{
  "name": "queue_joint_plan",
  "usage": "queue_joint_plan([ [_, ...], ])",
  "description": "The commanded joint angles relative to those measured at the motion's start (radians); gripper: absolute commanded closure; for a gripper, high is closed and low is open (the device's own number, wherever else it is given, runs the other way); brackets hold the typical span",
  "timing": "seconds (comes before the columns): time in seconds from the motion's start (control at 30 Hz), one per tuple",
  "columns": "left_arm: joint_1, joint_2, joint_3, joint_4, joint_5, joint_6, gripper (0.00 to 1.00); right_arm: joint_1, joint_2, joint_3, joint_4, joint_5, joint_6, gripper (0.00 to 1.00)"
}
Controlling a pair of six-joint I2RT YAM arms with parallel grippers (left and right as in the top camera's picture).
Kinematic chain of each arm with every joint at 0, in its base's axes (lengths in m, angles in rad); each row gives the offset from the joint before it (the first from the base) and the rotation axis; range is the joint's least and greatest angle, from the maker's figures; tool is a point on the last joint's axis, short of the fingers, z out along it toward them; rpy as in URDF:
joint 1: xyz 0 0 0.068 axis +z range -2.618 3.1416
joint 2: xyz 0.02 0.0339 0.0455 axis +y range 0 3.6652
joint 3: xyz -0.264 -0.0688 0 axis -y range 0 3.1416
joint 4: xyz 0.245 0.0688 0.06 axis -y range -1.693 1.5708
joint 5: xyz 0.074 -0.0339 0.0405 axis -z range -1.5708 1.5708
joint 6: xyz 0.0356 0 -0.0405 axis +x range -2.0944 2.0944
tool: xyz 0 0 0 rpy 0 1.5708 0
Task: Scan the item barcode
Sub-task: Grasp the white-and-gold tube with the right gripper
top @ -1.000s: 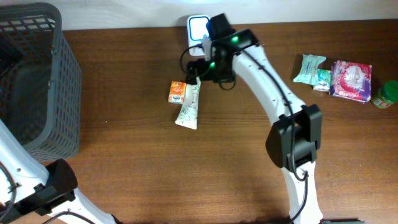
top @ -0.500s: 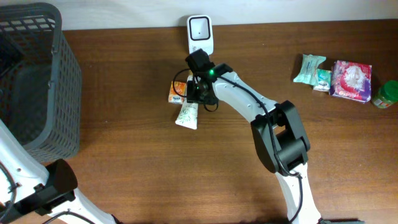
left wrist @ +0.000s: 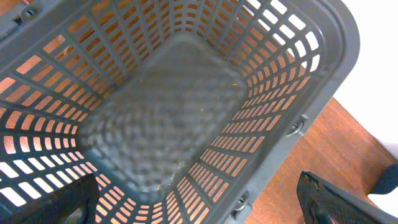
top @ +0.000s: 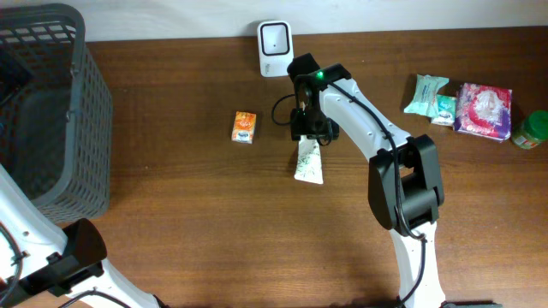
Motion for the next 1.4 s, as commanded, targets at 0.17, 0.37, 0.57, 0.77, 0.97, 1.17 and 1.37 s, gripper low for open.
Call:
queue_joint_plan([
  [0.17,0.002,-0.006,0.003,0.001,-0.005,-0.006,0.01,0.098,-0.014,0.093,-0.135,0.340,-0.060,0.34],
  [0.37,0.002,-0.006,0.003,0.001,-0.005,-0.006,0.01,0.198,-0.012,0.101,-0.035,0.382,-0.028,0.57],
  [0.57,0.002,-0.006,0.003,0.001,-0.005,-0.006,0.01,0.180,-0.012,-0.020,0.002,0.386,-0.003,0.48],
  [0.77,0.002,-0.006,0.003,0.001,-0.005,-0.006,0.01,0.075,-0.012,-0.070,0.006,0.354,-0.004,0.47],
  [0.97,0.002,-0.006,0.003,0.001,-0.005,-0.006,0.01,0.009,-0.012,-0.078,0.023,0.334,-0.004,0.69],
  [1.17,0.002,-0.006,0.003,0.001,-0.005,-0.006,0.01,-0.131,-0.014,-0.028,-0.131,0.333,-0.004,0.55],
  [1.37,0.002,-0.006,0.003,0.001,-0.005,-0.006,0.01,-0.016,-0.013,0.053,-0.188,0.311,-0.004,0.19],
])
